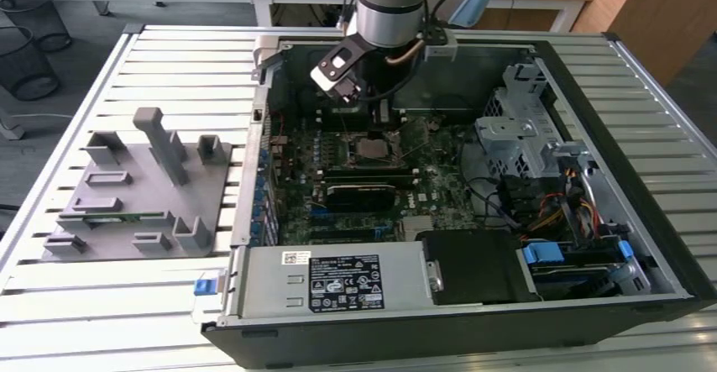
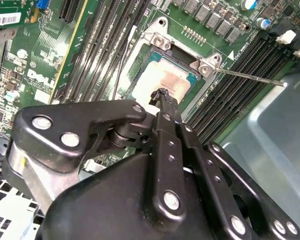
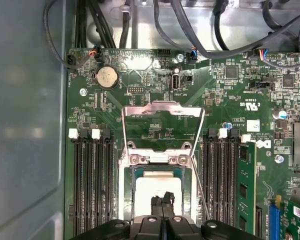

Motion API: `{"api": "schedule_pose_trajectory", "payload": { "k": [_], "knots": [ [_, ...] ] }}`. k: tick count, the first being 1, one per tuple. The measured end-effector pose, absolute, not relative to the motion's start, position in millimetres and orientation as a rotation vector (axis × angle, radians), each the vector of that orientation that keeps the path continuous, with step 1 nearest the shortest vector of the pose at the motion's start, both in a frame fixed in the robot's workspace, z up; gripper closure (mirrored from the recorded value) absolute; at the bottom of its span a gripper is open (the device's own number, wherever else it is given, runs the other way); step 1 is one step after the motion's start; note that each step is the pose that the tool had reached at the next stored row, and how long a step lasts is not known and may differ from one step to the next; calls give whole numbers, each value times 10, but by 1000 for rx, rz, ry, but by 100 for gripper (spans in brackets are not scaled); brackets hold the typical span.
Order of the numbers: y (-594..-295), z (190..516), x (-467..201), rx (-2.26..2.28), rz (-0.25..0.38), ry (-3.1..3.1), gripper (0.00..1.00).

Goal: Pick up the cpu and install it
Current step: 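Close the cpu cover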

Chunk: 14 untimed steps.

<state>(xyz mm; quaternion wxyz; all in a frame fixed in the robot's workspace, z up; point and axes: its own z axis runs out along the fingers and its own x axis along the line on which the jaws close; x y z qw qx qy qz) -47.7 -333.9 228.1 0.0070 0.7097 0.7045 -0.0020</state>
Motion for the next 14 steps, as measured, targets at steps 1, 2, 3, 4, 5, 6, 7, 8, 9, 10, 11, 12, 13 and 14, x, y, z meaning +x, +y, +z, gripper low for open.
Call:
{"api": "schedule_pose_trajectory", "payload": {
  "k": [1,2,3,4,5,6,7,8,9,10,11,12,13,14],
  "knots": [
    [-3339,2285,-477,2219,-8,2203,89],
    [-3339,2291,-477,2219,-9,2202,89],
    [-3339,2299,-477,2218,-10,2201,89],
    [-3339,2309,-477,2218,-11,2201,89],
    [-3338,2312,-477,2218,-11,2201,89],
    [-3339,2316,-477,2218,-9,2202,89],
    [-3339,2322,-479,2219,-7,2202,89],
    [-3339,2333,-480,2218,-5,2201,89],
    [-3339,2352,-479,2217,-3,2200,89],
    [-3339,2383,-480,2216,-1,2199,89],
    [-3338,2415,-480,2215,1,2198,89],
    [-3339,2447,-480,2214,3,2197,89],
    [-3339,2477,-480,2213,5,2197,89],
    [-3339,2505,-480,2213,6,2196,89]
  ]
}}
